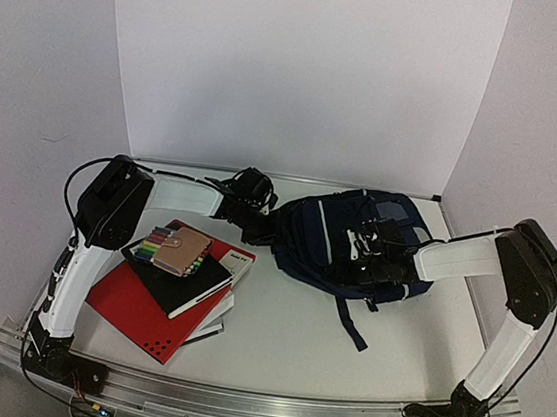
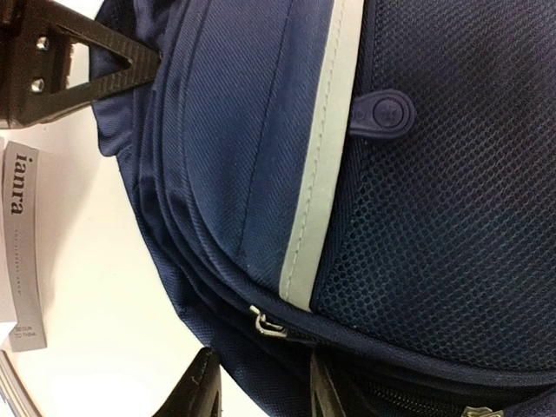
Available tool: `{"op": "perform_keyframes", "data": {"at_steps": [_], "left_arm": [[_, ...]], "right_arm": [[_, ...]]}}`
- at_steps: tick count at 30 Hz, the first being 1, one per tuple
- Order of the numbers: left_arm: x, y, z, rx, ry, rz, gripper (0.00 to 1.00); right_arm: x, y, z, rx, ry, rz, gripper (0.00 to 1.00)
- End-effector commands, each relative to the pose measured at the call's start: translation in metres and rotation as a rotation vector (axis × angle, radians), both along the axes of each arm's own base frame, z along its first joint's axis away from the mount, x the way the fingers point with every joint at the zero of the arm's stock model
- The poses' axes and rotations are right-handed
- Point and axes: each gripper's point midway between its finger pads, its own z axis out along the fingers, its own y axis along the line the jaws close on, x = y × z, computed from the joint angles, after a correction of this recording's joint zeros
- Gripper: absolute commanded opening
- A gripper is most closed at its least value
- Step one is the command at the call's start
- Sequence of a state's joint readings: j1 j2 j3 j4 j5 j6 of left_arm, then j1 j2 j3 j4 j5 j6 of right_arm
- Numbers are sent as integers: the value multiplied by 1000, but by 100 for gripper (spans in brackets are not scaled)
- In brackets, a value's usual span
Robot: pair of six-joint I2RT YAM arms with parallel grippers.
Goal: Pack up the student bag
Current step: Adjust the student bag at the center of the board, then unzip the student bag at the center of the board.
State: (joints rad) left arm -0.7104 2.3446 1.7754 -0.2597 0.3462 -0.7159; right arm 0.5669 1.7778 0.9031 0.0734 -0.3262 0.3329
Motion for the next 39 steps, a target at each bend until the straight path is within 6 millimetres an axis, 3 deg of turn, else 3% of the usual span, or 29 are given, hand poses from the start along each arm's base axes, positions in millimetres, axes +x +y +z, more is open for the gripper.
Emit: {"op": "perform_keyframes", "data": {"at_steps": [1, 5, 9, 25, 31, 39], "left_arm": [[-12, -16, 21, -69, -15, -51, 8], [-13, -15, 23, -67, -15, -50, 7], [-15, -14, 22, -62, -16, -54, 5], [-23, -11, 21, -48, -12, -55, 3], [-24, -9, 21, -45, -10, -54, 3], [-25, -11, 24, -53, -16, -61, 1]], "right_arm": [[19, -2, -4, -47, -64, -49, 31], [25, -2, -1, -44, -82, -75, 23], [22, 2, 10, -6, -82, -63, 22], [24, 29, 13, 135, 33, -65, 39], [30, 21, 21, 183, 59, -93, 40], [33, 1, 10, 181, 94, -154, 39]]}}
